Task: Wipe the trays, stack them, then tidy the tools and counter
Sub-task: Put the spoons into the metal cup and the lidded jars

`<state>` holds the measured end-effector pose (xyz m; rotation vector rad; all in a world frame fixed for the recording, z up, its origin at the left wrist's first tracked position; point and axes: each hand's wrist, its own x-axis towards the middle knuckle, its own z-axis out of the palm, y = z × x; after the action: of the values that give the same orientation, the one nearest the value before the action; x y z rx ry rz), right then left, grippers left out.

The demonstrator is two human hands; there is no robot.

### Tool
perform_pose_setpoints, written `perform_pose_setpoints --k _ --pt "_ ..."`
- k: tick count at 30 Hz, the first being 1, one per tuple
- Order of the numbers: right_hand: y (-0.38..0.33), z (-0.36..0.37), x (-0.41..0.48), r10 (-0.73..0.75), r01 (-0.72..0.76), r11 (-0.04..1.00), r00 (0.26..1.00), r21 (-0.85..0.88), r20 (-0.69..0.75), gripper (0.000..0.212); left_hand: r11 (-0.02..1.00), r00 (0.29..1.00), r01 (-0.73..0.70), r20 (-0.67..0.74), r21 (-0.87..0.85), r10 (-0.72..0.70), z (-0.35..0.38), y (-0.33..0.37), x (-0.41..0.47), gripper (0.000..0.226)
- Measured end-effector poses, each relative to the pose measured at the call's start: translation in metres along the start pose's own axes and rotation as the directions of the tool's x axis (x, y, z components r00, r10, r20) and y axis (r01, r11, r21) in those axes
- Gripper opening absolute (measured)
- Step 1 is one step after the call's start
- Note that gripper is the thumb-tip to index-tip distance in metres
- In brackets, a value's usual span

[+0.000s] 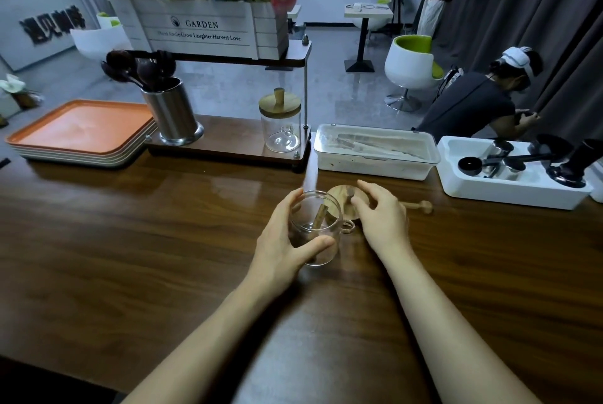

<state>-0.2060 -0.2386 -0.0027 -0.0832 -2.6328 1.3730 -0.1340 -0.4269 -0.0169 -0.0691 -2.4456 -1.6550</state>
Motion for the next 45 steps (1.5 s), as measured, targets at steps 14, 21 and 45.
perform_pose_setpoints --k 14,21,45 --pt "-0.039 -0.029 0.010 -0.285 0.285 0.958 0.958 0.033 0.013 0.018 1.000 1.000 0.027 0.004 0.005 -0.027 -0.001 0.003 -0.002 0.103" --pt "-0.060 -0.022 -0.022 -0.456 0.484 0.873 0.853 -0.056 0.252 0.017 0.997 0.999 0.046 0.009 -0.065 -0.046 0.000 0.010 -0.002 0.126" --pt "-0.018 0.009 -0.069 -0.151 0.025 0.882 0.961 0.471 0.231 0.046 0.981 0.998 0.056 -0.003 -0.184 -0.058 -0.011 -0.004 -0.015 0.089"
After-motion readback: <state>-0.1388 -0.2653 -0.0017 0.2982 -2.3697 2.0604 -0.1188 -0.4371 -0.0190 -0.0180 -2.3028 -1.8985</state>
